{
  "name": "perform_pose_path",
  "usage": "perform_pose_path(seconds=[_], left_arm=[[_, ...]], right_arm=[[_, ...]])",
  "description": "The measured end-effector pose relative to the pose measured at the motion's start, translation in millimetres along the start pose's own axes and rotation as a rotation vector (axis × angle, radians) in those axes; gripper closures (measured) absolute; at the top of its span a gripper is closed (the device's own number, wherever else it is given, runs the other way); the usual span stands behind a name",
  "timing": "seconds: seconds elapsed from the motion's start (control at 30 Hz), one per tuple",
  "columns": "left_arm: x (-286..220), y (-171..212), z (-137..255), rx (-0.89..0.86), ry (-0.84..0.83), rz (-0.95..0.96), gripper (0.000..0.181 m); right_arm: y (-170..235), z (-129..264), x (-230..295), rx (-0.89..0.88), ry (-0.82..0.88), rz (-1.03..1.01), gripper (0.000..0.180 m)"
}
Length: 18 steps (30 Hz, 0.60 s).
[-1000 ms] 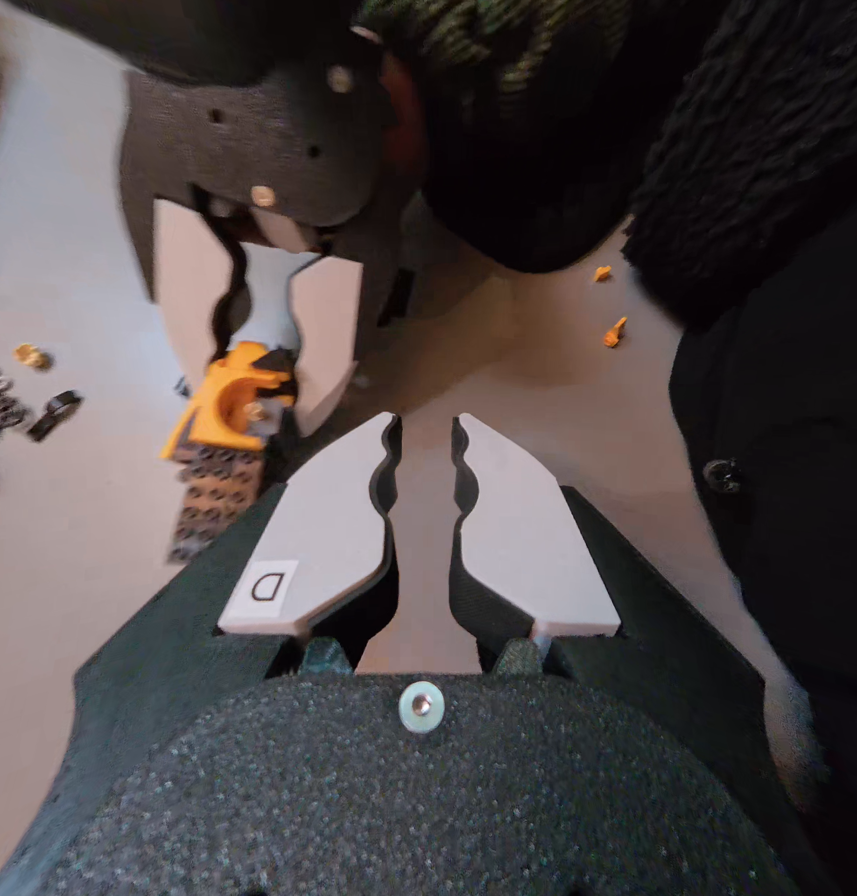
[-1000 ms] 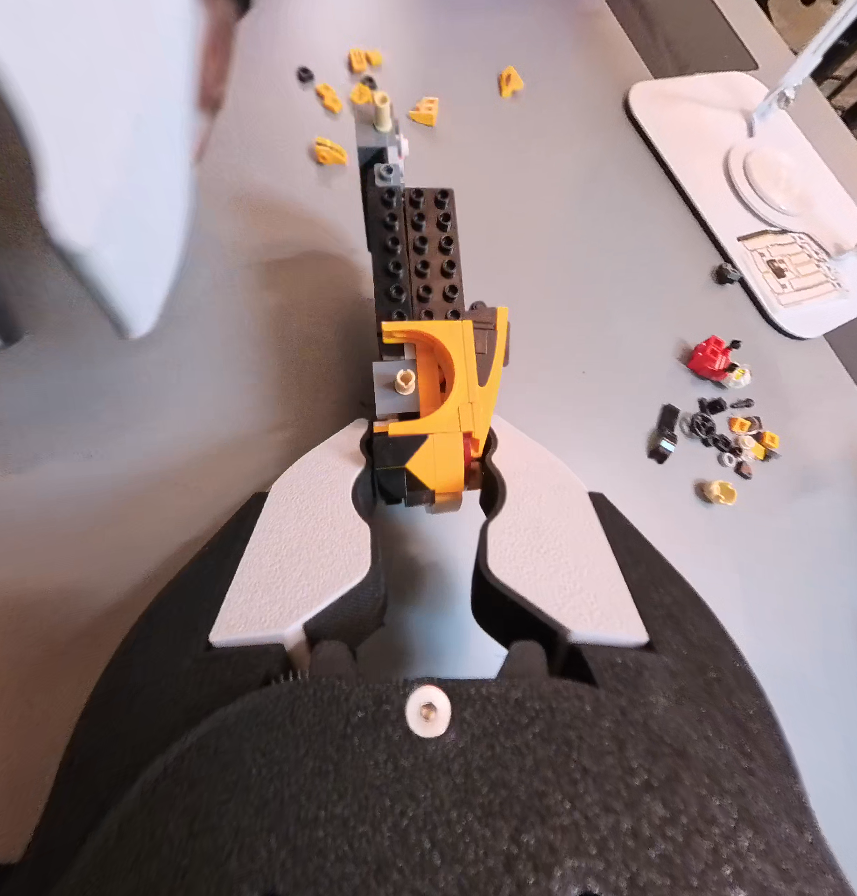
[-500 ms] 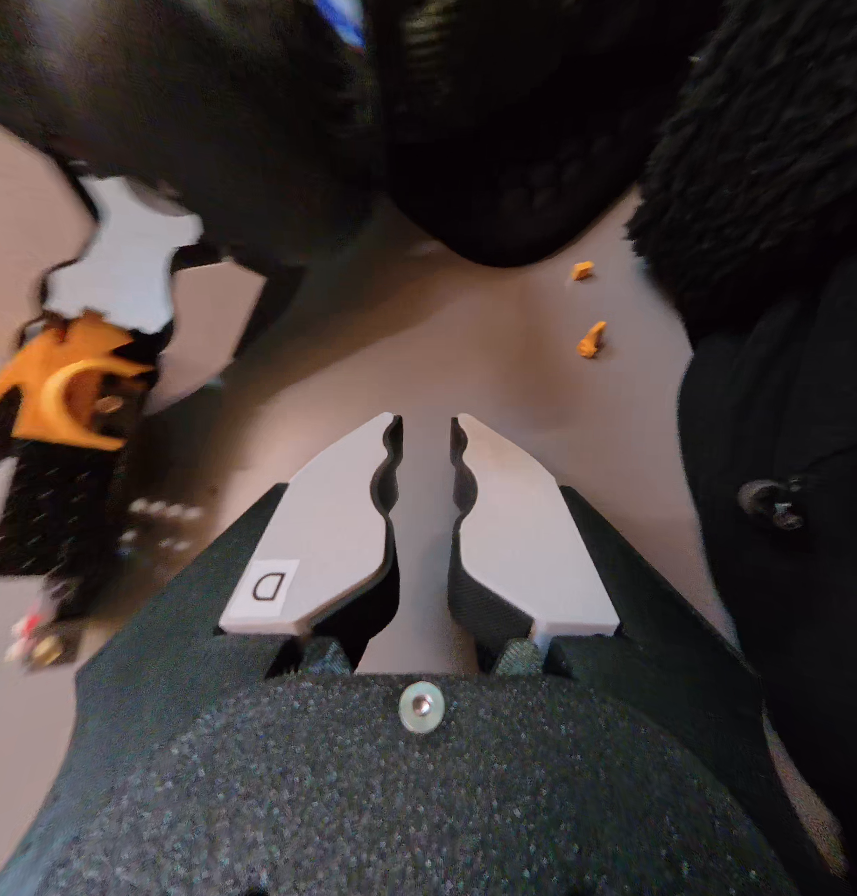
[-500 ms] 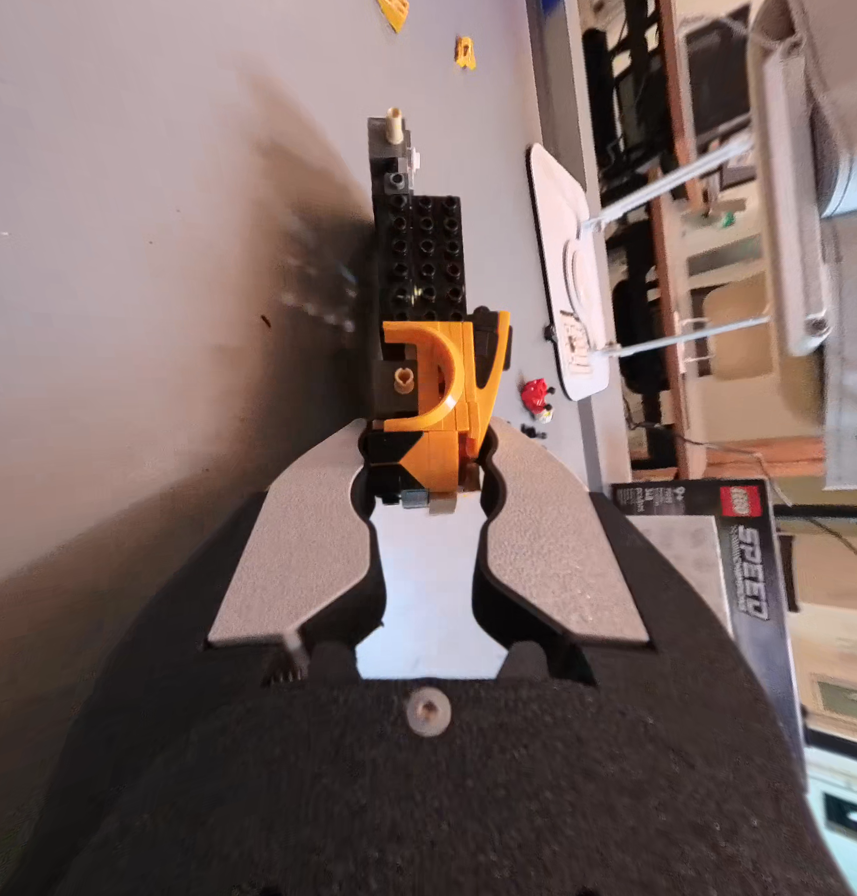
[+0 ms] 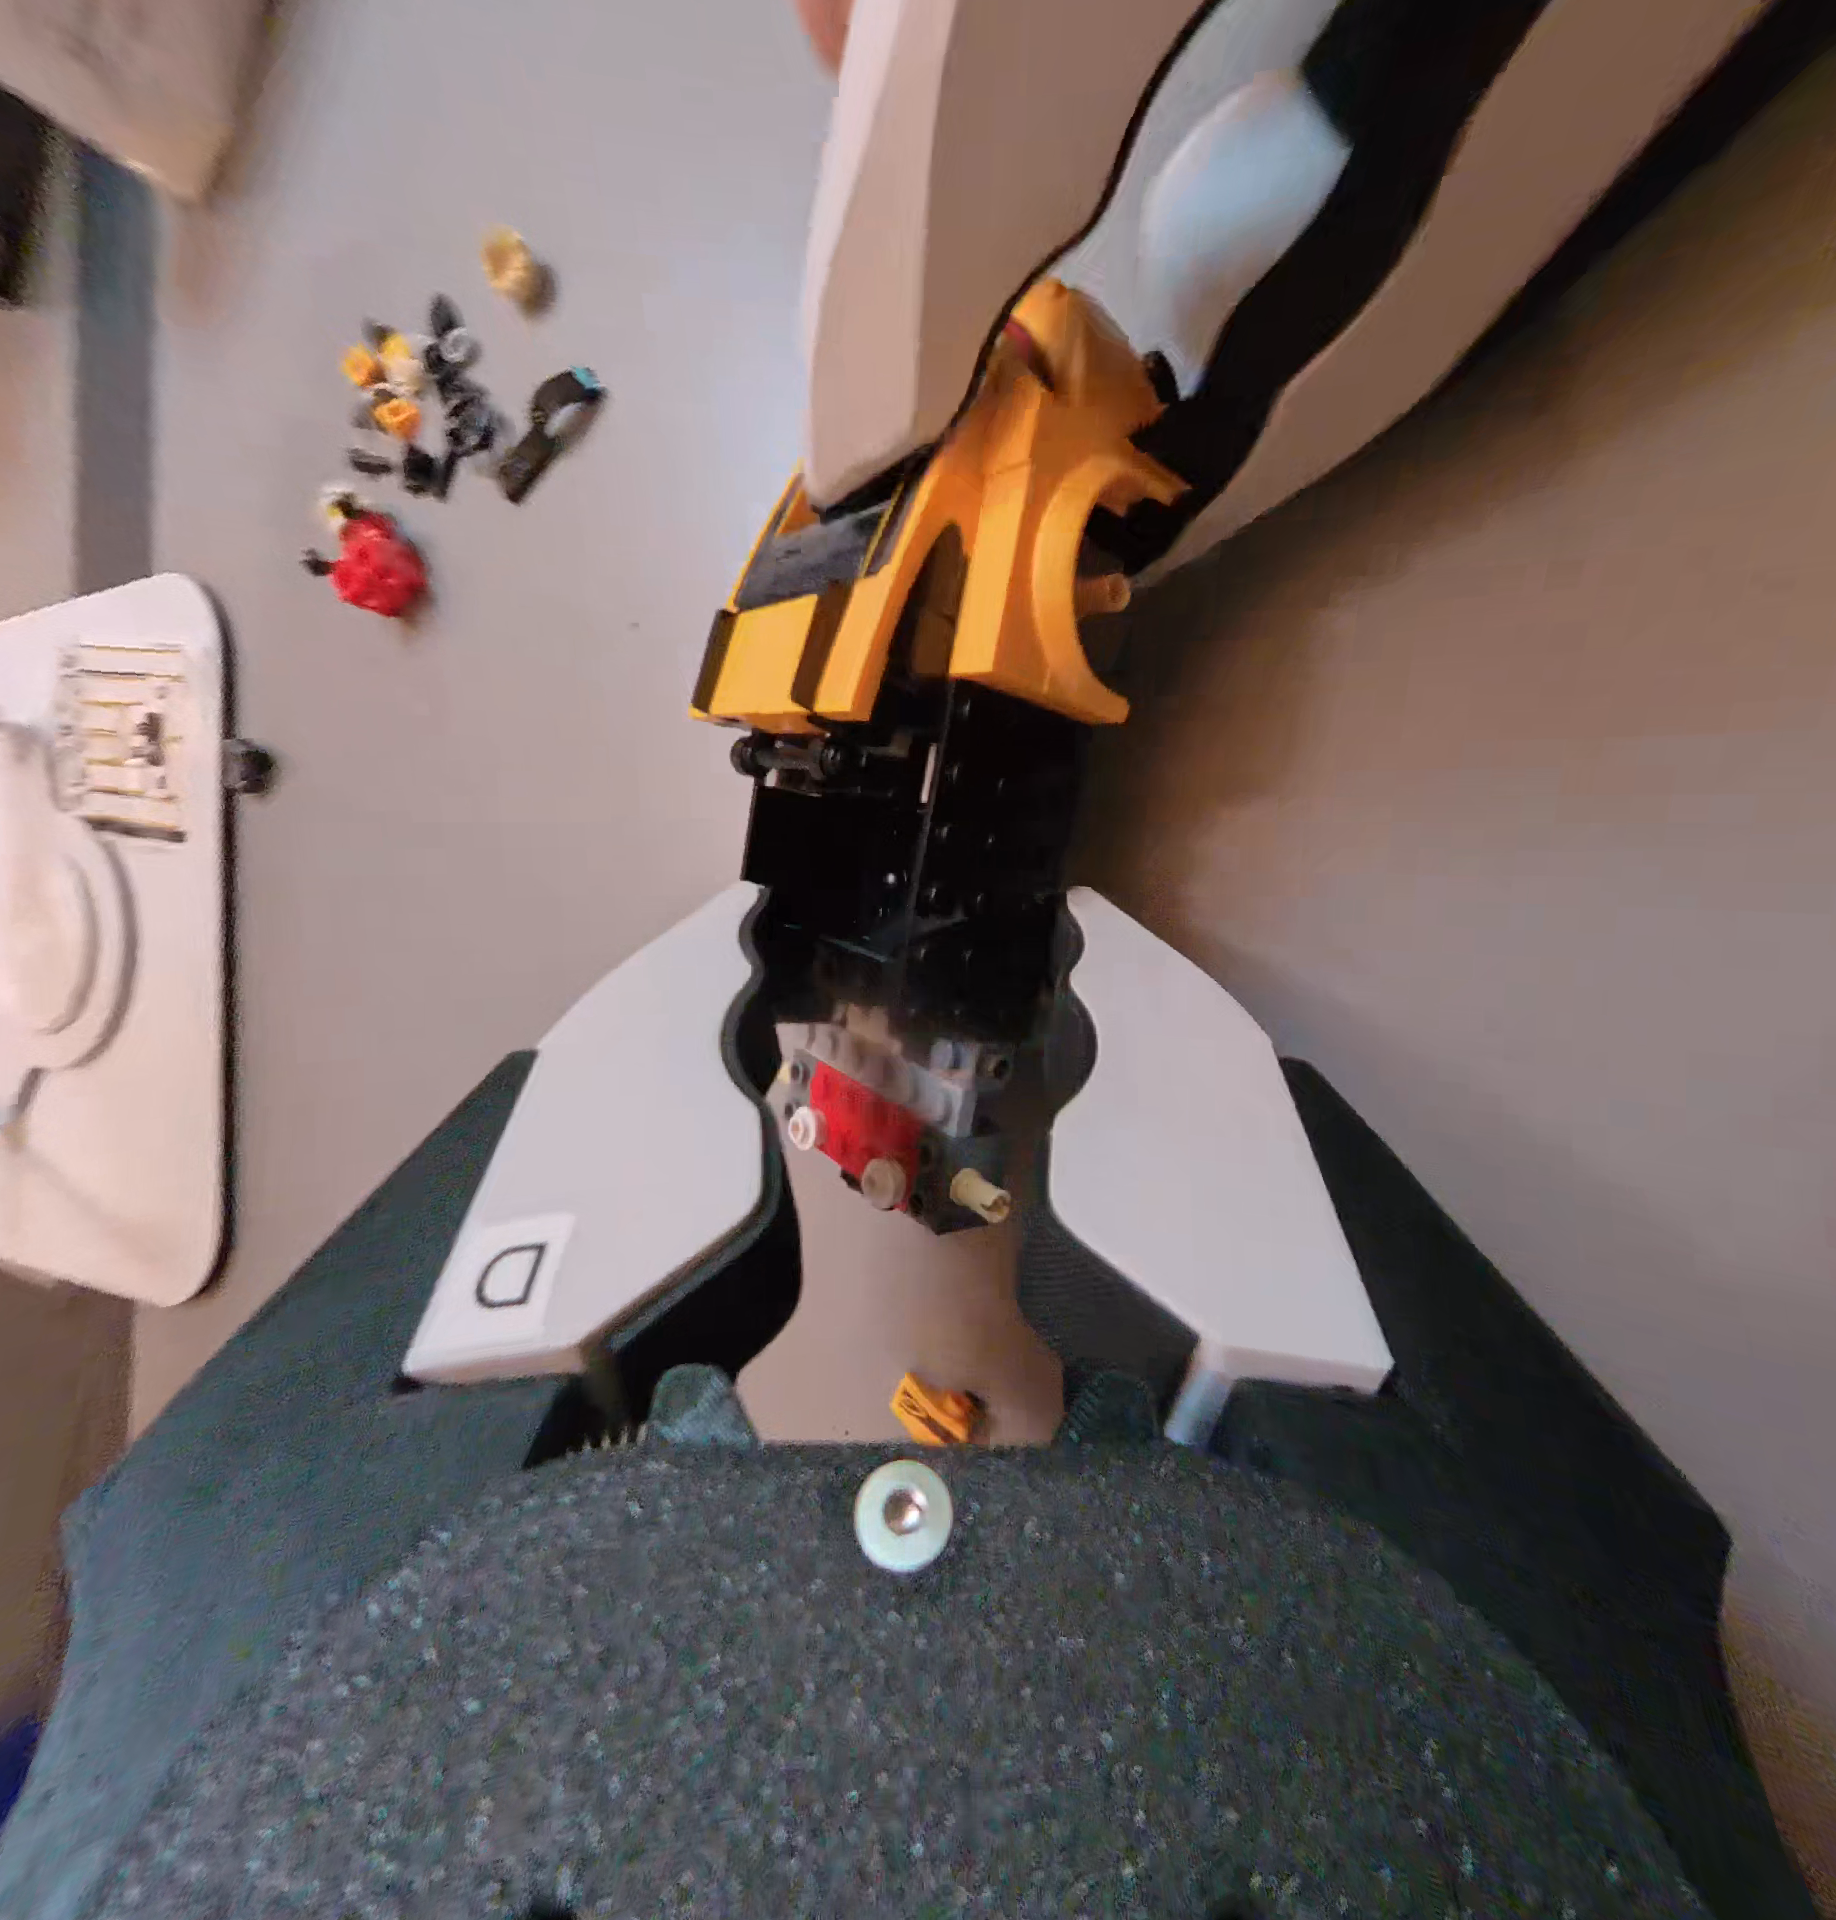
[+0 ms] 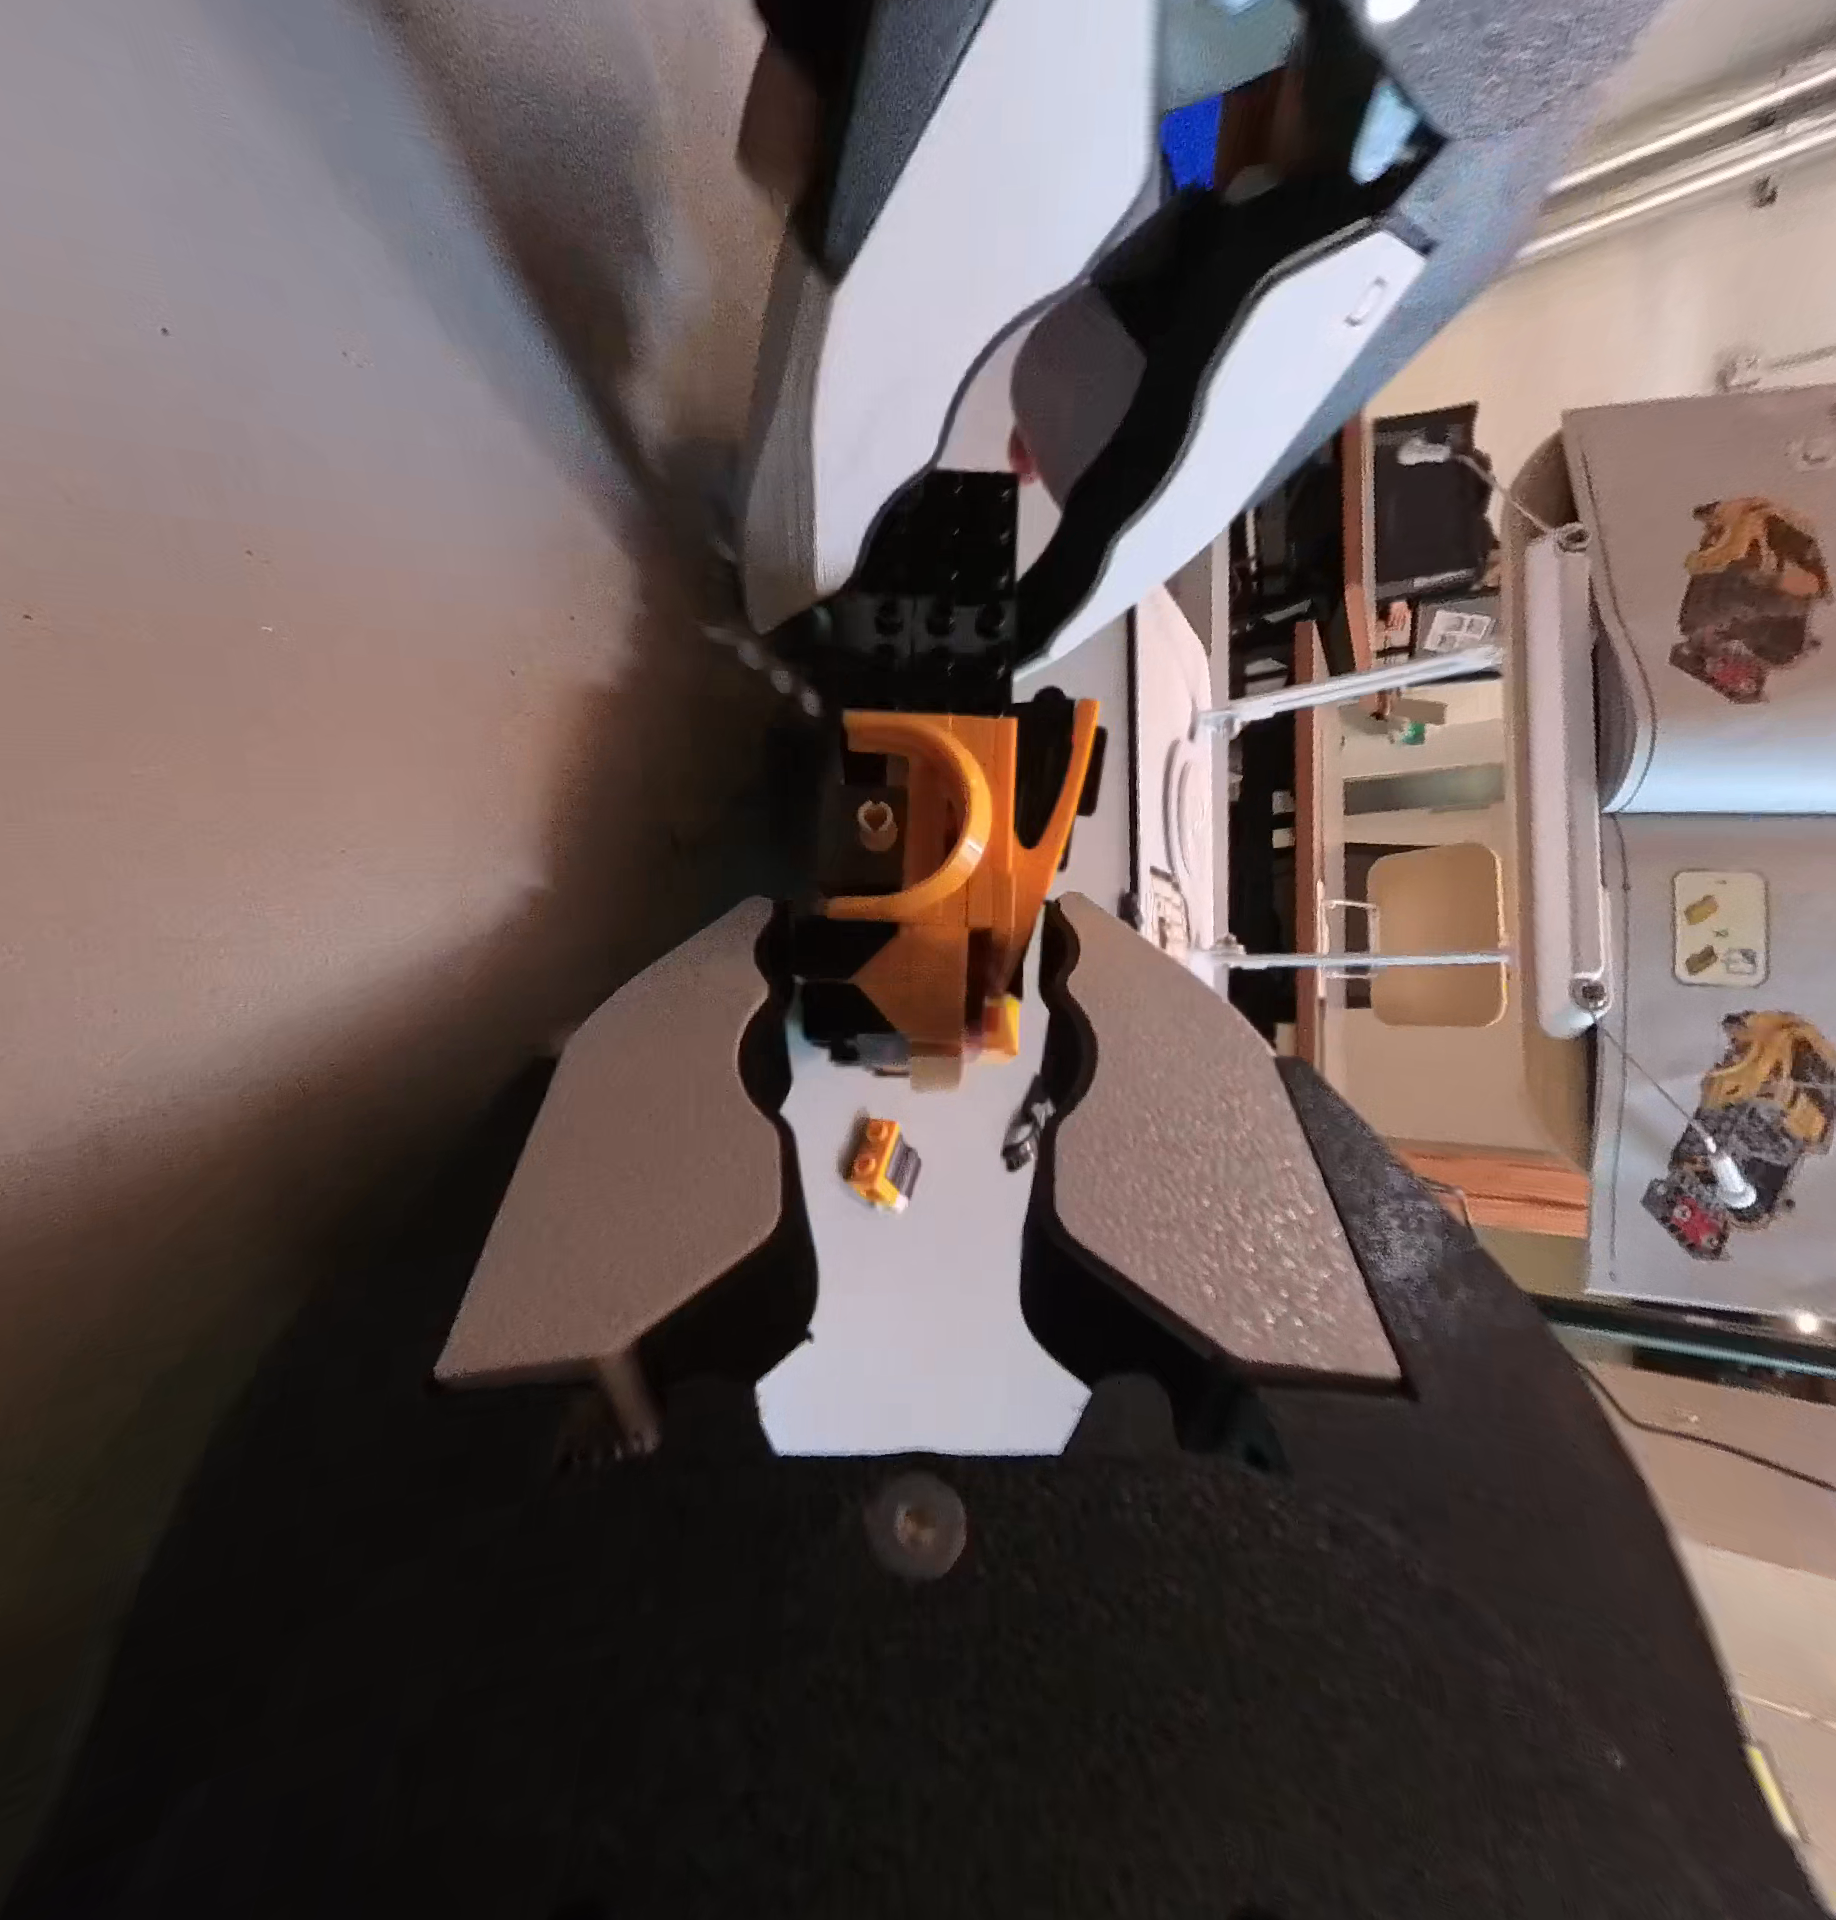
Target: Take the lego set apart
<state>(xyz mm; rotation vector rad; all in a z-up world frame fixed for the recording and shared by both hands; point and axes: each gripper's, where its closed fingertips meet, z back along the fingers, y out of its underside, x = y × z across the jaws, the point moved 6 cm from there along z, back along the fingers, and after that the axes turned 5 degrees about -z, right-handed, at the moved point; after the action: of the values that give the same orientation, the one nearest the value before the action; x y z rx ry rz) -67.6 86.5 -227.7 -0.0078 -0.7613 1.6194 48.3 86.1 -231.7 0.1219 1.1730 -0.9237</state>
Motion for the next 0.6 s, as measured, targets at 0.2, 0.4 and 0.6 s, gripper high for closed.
perform_pose_path(seconds=[0.2, 0.4, 0.6], left_arm=[[6, 4, -5, 0.092, -0.166, -0.004, 0.138], [-12, -3, 17, -0.004, -0.116, 0.058, 0.123], [-91, -47, 39, -0.264, 0.165, 0.116, 0.130]], right_arm=[[-3, 43, -21, -0.023, -0.174, -0.370, 0.133], [-8, 108, -1, -0.063, -0.561, -0.674, 0.140], [-17, 162, 64, 0.075, -0.848, -0.637, 0.142]])
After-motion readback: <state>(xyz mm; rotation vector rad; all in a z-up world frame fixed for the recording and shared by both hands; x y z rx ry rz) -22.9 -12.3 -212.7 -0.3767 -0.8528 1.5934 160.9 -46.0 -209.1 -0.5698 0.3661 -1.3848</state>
